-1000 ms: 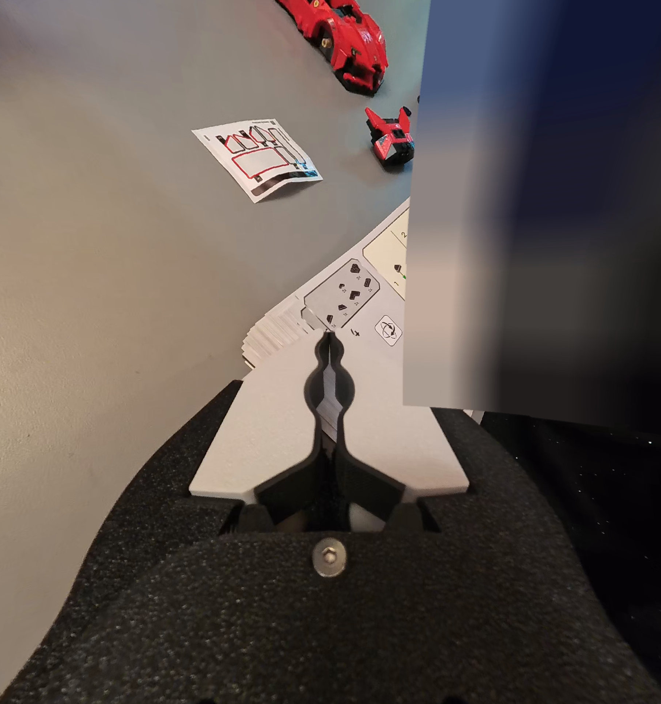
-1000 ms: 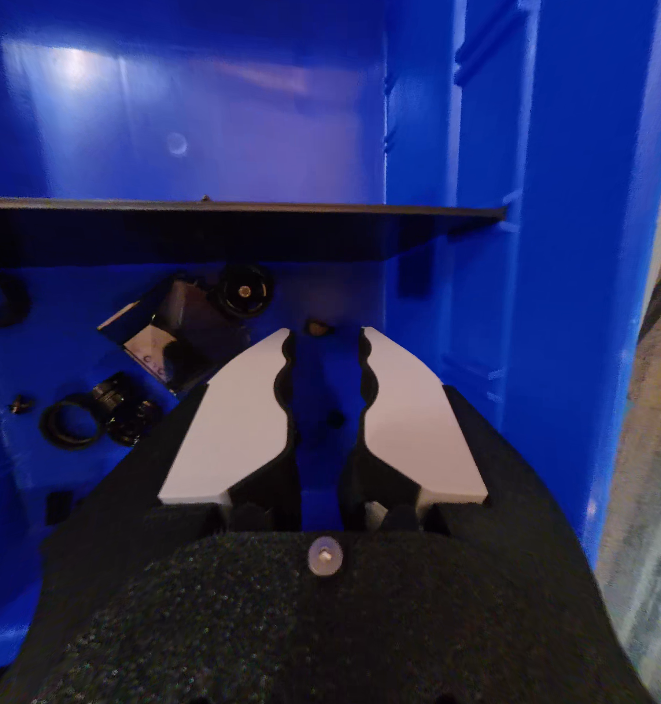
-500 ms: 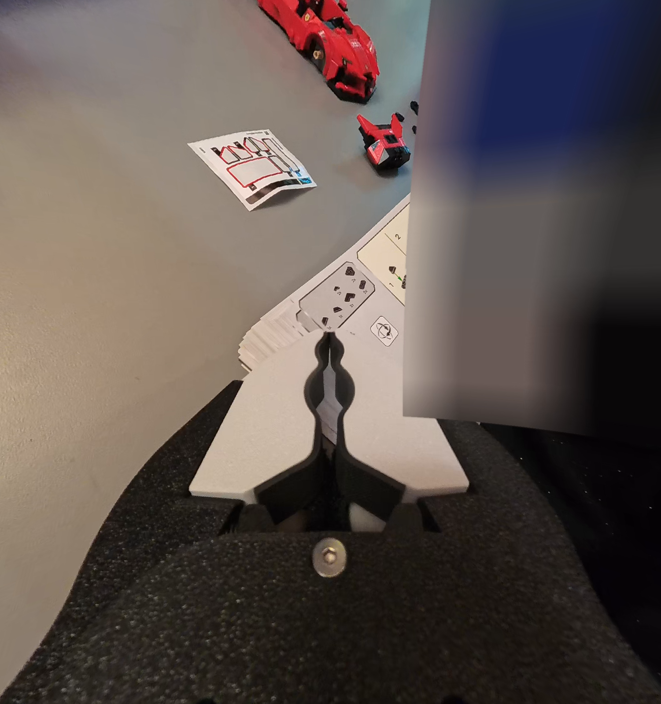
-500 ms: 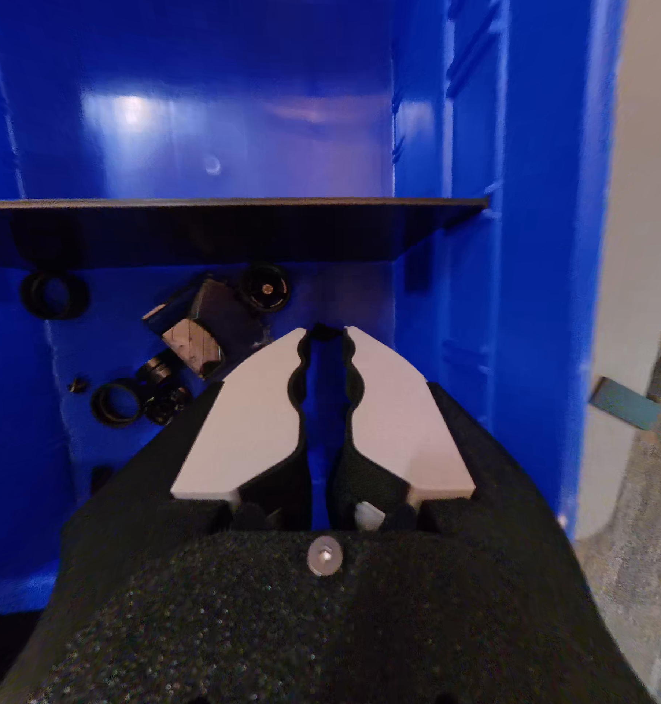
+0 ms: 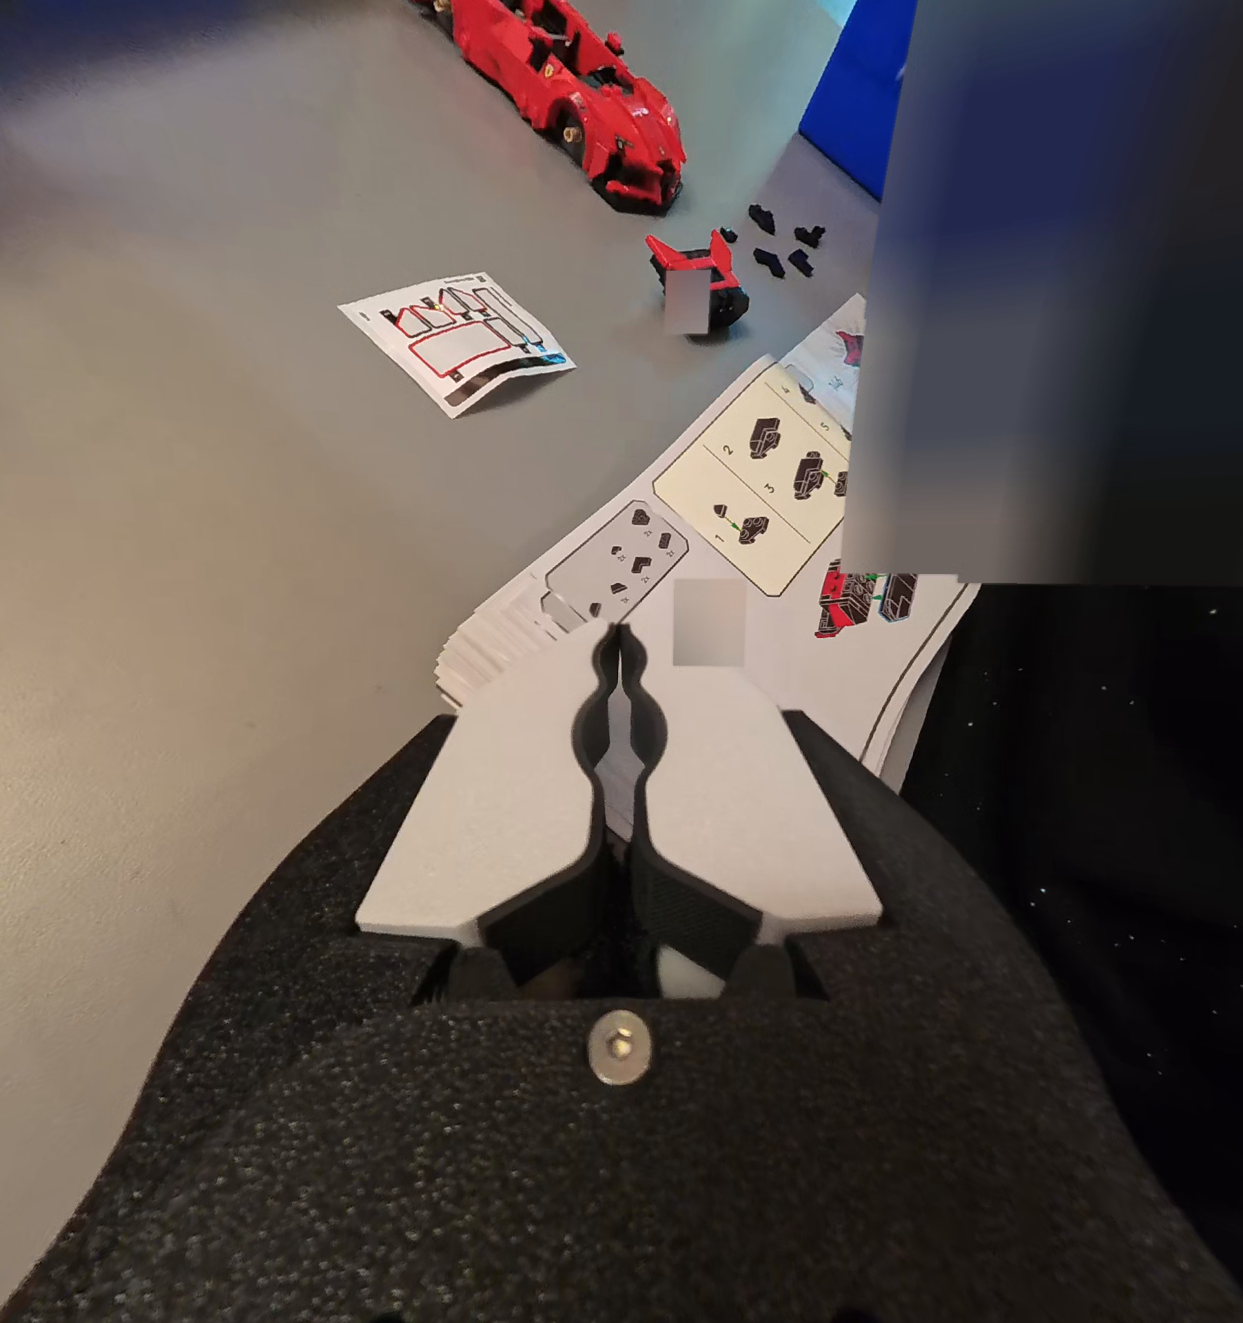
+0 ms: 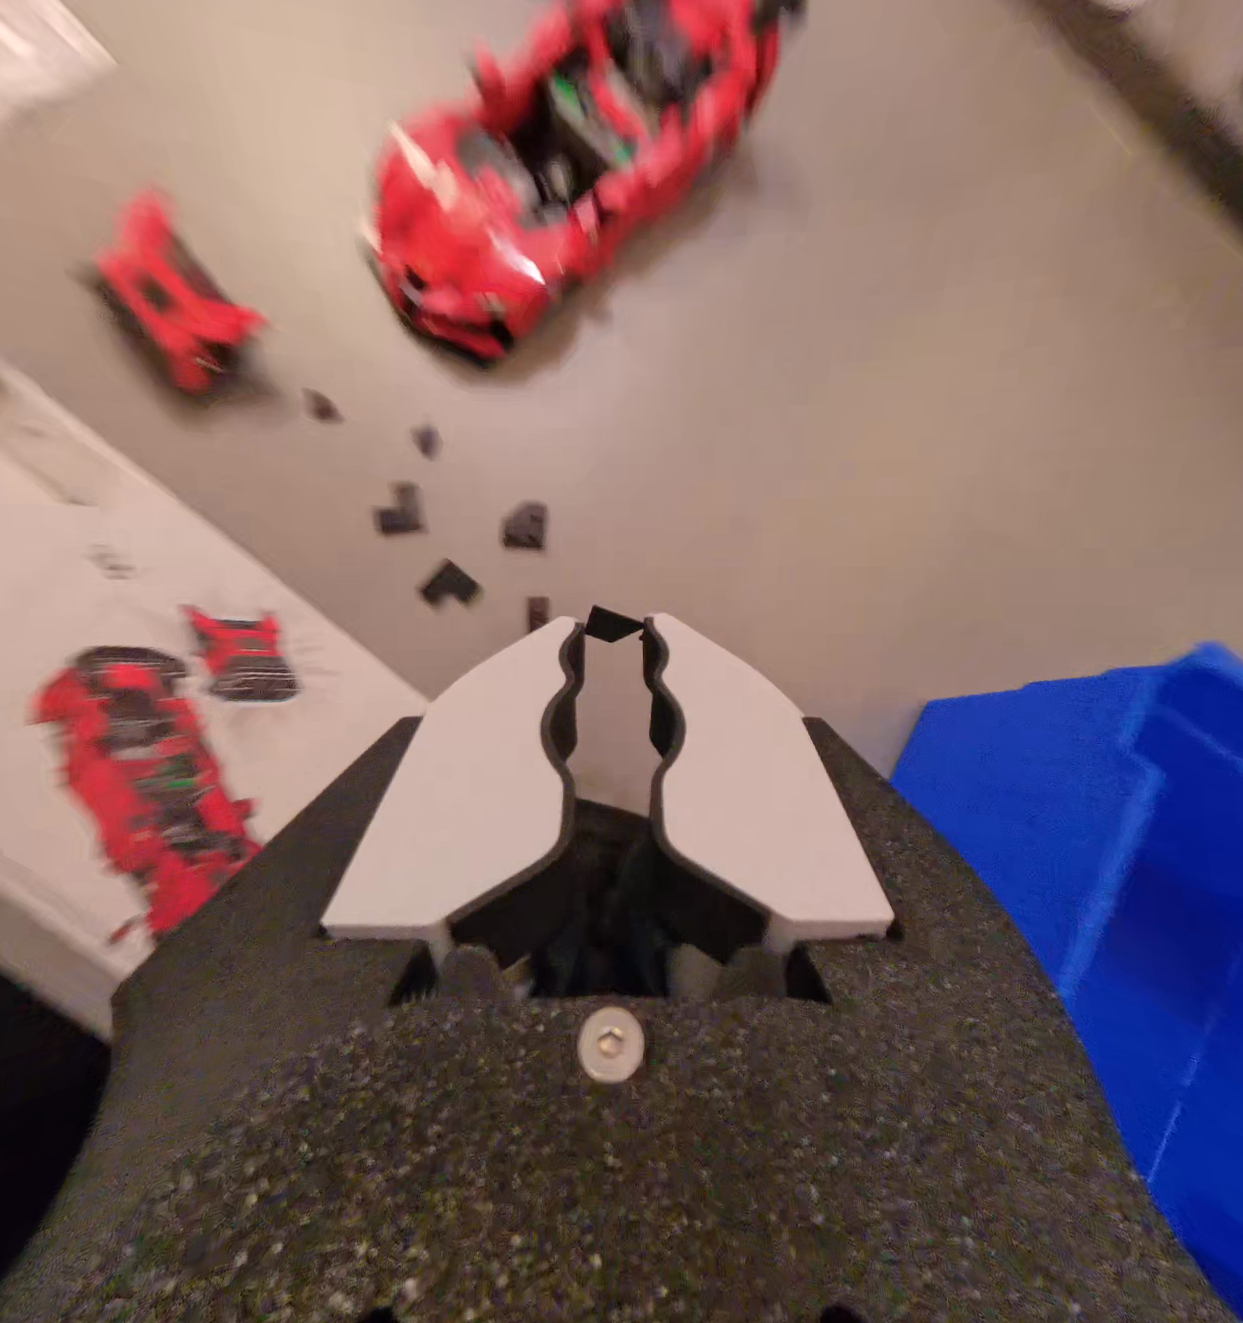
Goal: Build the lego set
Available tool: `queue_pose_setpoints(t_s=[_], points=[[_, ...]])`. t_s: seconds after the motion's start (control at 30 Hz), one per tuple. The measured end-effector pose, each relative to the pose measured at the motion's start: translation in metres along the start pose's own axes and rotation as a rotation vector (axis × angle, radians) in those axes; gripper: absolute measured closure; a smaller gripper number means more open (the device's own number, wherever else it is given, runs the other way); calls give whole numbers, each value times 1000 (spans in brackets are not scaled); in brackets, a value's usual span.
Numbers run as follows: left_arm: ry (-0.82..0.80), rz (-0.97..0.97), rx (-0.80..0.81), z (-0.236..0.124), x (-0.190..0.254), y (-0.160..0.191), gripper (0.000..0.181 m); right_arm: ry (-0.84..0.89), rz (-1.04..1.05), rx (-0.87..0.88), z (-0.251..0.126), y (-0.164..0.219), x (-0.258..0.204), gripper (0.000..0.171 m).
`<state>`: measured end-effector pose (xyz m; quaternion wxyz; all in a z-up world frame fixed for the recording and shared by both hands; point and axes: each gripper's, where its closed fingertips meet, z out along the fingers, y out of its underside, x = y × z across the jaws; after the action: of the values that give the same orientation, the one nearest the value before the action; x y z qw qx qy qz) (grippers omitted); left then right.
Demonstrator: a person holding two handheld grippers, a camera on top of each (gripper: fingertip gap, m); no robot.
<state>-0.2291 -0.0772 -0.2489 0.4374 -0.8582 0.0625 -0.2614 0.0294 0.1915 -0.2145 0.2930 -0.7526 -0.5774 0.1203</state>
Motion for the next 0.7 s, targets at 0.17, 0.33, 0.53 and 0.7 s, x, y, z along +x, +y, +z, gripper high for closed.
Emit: queue_pose_setpoints(t_s=[0.17,0.33,0.53,0.7], points=[[42,11,44,-4,6,-4,181,-43,95,-140,52,27,7,155],[68,-3,85,-9,7,-9,181,-52,65,-178,54,35,4,140],[78,-19,99,-10,6,-10,181,-29,90,-12,20,15,0,136],[105,-41,145,-16,7,-15,181,-159,143,232,-73,16,-23,145]])
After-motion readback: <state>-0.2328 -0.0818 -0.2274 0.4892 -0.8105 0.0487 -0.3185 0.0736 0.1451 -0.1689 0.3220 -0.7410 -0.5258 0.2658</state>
